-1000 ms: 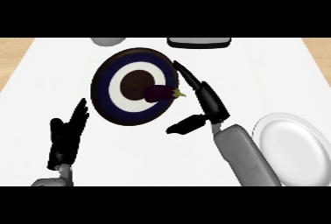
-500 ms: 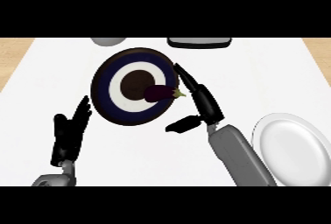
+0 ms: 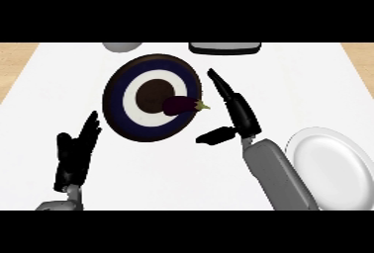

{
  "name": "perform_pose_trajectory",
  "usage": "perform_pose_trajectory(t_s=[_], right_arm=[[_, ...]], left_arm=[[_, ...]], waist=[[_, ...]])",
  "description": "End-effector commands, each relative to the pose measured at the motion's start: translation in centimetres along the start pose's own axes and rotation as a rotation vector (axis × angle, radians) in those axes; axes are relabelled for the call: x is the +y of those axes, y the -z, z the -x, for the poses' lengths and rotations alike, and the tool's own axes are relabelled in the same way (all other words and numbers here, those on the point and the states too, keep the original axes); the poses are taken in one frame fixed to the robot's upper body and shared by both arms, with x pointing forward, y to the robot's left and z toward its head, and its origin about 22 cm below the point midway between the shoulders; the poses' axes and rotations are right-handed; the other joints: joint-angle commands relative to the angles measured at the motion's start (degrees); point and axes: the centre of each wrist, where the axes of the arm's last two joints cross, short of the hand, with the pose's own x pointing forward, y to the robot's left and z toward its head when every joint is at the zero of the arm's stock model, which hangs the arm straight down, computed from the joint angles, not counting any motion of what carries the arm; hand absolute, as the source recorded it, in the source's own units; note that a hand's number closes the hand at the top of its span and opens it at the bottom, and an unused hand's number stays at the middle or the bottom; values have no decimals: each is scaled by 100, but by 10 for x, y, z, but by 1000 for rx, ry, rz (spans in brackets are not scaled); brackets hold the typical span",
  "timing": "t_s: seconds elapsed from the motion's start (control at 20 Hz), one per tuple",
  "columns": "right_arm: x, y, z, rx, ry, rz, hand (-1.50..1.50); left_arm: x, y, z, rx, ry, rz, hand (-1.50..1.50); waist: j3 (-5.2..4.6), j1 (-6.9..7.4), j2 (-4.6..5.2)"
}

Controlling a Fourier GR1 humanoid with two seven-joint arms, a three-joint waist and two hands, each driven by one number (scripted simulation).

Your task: Pick the eggplant from the plate and place it in the plate

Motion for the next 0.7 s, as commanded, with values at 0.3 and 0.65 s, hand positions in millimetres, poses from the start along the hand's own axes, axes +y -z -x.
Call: perform_pose_trajectory(t_s=[0.3, 0.65], right_arm=[[-17, 0, 32, 35, -48, 39, -150], [-52, -16, 55, 29, -26, 114, -150]], left_arm=[[-5, 12, 18, 0, 11, -14, 0], [2, -5, -6, 11, -2, -1, 0]], waist=[[0, 10, 9], [2, 18, 5]])
